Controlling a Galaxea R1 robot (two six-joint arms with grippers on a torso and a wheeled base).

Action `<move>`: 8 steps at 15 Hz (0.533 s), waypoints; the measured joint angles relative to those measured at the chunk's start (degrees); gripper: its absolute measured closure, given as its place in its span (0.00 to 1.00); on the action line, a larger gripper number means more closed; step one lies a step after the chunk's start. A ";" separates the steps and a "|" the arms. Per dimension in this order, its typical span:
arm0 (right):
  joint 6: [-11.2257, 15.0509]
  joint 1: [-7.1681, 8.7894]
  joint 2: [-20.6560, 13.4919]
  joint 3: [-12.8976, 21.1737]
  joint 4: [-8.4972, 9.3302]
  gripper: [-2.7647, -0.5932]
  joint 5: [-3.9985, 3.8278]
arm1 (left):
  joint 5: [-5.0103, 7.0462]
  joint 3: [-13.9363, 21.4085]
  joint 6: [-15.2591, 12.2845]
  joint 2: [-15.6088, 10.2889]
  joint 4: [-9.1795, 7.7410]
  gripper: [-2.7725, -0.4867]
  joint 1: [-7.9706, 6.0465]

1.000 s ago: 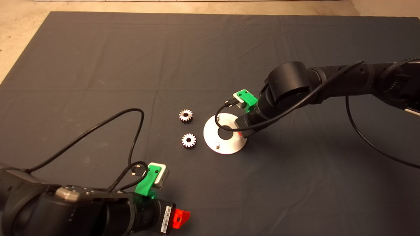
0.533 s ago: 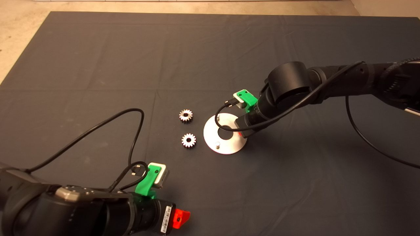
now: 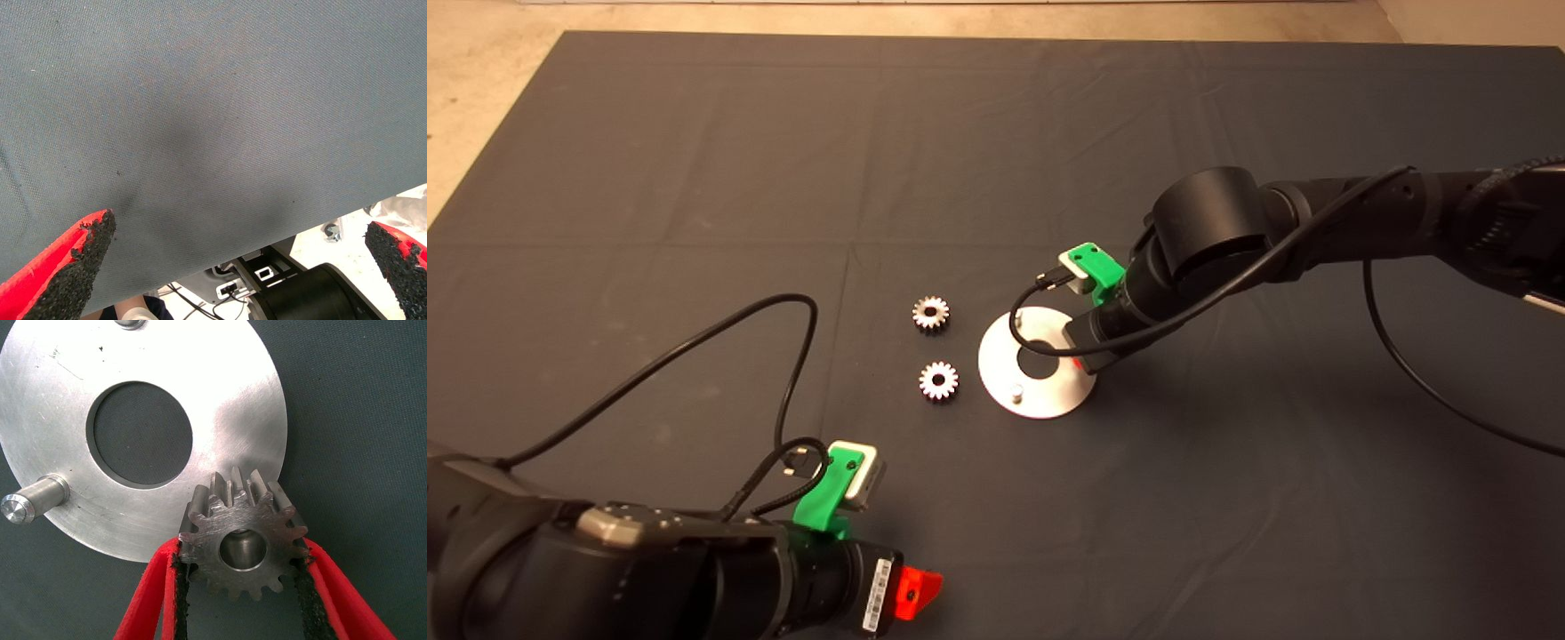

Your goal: Install three planetary gears onto the carrier pins

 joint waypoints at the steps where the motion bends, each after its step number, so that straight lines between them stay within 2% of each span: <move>1: 0.00 0.01 0.00 0.00 0.00 0.87 0.02 | 0.00 0.00 0.00 0.00 0.00 0.01 0.00; 8: 0.00 0.01 0.00 0.00 0.00 0.87 0.00 | 0.00 0.00 0.00 0.01 0.00 0.01 0.00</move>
